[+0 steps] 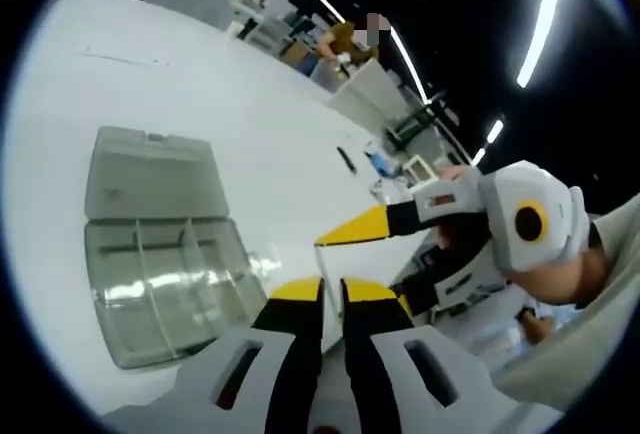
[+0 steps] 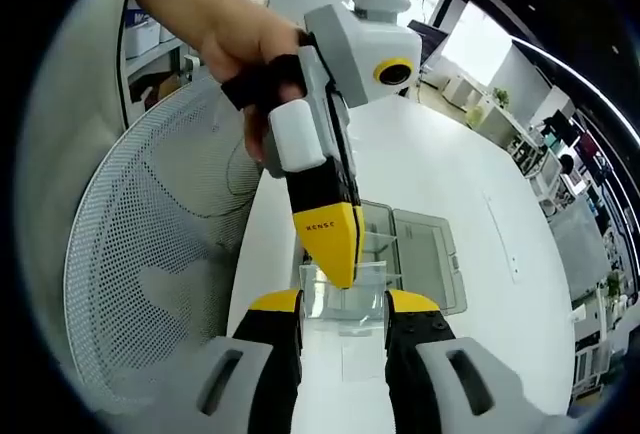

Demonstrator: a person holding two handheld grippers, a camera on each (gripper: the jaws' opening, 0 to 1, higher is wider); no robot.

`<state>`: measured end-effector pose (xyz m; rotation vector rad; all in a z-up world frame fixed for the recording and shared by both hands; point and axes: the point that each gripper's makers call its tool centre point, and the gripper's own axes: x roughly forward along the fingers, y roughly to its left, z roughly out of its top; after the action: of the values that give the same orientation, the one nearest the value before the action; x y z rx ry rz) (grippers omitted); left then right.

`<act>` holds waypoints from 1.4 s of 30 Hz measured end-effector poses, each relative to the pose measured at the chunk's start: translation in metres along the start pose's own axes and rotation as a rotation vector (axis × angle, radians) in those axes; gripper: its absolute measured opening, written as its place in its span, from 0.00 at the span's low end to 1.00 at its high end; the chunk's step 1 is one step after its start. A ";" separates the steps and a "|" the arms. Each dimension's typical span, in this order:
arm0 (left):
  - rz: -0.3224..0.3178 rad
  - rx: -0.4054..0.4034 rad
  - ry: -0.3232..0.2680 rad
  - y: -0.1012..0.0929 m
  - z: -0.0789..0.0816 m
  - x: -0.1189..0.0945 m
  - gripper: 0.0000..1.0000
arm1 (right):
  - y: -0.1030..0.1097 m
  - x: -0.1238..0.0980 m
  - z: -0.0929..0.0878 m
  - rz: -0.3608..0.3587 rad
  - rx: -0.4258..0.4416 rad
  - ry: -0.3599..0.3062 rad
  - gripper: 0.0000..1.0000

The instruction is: Insert the divider into the dual guide fixture by aligning both edges with the guide slots and pushing it downward to the bottom, including one-sided entry, uneven engagement, binding, and posture correction.

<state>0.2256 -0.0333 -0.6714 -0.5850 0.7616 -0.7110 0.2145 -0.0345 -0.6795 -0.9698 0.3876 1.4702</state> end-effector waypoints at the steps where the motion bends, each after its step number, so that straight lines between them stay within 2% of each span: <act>1: 0.004 -0.003 0.004 0.001 -0.001 0.000 0.02 | 0.000 0.000 0.001 -0.001 0.000 -0.002 0.27; 14: 0.000 -0.024 0.009 0.001 -0.003 0.000 0.00 | 0.001 -0.003 0.001 -0.008 -0.009 0.000 0.27; 20: -0.011 -0.088 0.002 0.003 -0.003 0.000 0.00 | 0.001 -0.003 0.002 -0.013 -0.012 0.004 0.27; 30: -0.014 -0.126 -0.021 0.001 -0.001 -0.002 0.00 | -0.001 -0.004 0.004 -0.032 -0.050 0.013 0.29; 42: -0.020 -0.093 -0.024 0.005 0.000 -0.001 0.00 | -0.009 -0.009 0.004 -0.037 -0.016 -0.002 0.29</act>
<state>0.2262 -0.0297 -0.6744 -0.6854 0.7704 -0.6886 0.2205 -0.0354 -0.6676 -0.9830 0.3552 1.4422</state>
